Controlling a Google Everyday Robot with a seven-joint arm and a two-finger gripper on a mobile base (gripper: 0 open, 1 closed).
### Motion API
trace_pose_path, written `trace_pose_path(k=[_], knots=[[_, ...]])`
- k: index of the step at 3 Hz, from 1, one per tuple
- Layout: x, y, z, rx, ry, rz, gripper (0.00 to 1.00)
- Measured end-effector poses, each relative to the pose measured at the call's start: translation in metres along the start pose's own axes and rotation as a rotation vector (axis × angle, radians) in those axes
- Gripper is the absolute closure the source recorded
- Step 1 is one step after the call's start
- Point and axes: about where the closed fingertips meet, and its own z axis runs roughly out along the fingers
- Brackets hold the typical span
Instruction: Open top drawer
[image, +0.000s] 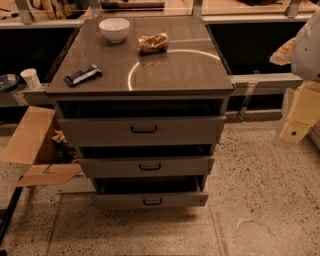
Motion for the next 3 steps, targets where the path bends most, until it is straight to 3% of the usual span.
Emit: trace_pose_path(k=[1, 2, 3], knots=[[0.0, 0.0, 0.0, 0.0, 0.0, 0.0, 0.0], [-0.008, 0.006, 0.022, -0.007, -0.001, -0.037, 0.0], [-0.022, 0.028, 0.074, -0.067, -0.042, -0.116, 0.0]])
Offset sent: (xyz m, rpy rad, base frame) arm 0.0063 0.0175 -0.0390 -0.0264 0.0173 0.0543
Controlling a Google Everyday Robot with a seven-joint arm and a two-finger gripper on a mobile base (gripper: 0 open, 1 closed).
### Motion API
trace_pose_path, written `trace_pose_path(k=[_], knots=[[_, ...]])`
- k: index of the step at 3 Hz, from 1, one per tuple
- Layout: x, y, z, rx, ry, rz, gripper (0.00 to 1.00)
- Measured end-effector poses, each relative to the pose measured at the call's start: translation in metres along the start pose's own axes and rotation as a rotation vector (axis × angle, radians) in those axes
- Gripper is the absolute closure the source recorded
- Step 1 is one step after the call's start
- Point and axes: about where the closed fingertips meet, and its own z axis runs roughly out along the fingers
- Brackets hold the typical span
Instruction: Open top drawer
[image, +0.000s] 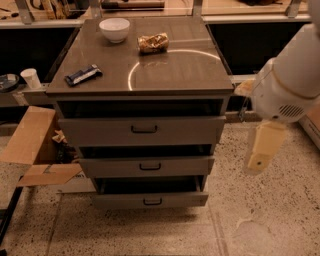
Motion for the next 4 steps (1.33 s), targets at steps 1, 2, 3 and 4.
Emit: trace_pose_path(k=[1, 2, 3, 4], knots=[[-0.008, 0.014, 0.068, -0.096, -0.032, -0.056, 0.0], [-0.019, 0.02, 0.139, -0.191, -0.072, -0.086, 0.0], [-0.019, 0.02, 0.139, -0.191, -0.072, -0.086, 0.0], [-0.019, 0.012, 0.15, -0.179, -0.05, -0.128, 0.0]])
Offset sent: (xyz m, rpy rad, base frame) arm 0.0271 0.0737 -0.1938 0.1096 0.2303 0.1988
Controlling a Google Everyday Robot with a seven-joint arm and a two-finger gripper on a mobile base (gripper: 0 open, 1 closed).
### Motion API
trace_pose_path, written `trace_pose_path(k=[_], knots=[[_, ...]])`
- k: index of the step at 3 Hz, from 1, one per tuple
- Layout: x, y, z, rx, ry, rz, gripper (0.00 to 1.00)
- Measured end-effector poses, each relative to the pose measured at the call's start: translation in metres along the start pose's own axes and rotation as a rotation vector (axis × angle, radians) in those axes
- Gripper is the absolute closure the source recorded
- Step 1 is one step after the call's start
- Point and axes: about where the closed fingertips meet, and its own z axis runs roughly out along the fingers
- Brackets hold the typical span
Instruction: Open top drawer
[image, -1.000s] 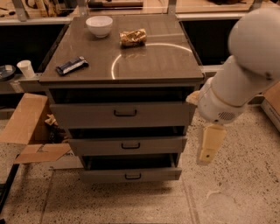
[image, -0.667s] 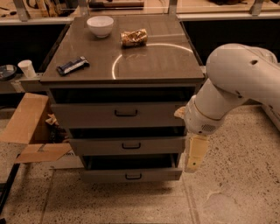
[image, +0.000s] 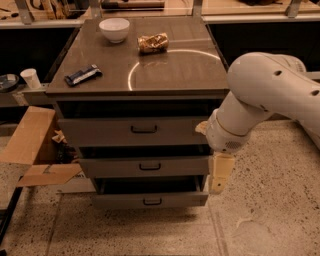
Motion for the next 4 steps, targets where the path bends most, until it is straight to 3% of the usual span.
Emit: trace_pose_path(k=[1, 2, 4], knots=[[0.003, -0.039, 0.023, 0.046, 0.041, -0.076, 0.0], [0.007, -0.079, 0.049, 0.101, 0.065, -0.109, 0.0], [0.007, -0.134, 0.086, 0.162, 0.069, -0.122, 0.0]])
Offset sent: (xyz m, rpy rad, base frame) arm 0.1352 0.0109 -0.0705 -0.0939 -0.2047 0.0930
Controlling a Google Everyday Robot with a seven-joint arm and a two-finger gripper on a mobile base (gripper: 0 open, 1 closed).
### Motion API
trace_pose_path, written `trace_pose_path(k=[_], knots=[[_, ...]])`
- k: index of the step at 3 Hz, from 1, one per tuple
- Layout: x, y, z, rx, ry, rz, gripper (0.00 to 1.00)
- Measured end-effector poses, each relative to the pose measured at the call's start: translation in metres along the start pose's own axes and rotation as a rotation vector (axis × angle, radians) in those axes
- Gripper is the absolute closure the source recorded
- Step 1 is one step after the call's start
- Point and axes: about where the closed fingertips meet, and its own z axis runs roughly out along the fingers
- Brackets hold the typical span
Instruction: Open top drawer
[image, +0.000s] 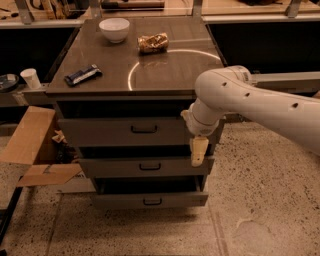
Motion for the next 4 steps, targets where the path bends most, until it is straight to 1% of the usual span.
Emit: trace_pose_path(k=[1, 2, 3, 4], knots=[[0.0, -0.015, 0.01, 0.028, 0.013, 0.007, 0.0], [-0.002, -0.031, 0.022, 0.043, 0.018, 0.018, 0.0], [-0.004, -0.039, 0.032, 0.036, 0.022, 0.018, 0.0], [-0.006, -0.042, 0.049, 0.006, 0.022, 0.018, 0.0]])
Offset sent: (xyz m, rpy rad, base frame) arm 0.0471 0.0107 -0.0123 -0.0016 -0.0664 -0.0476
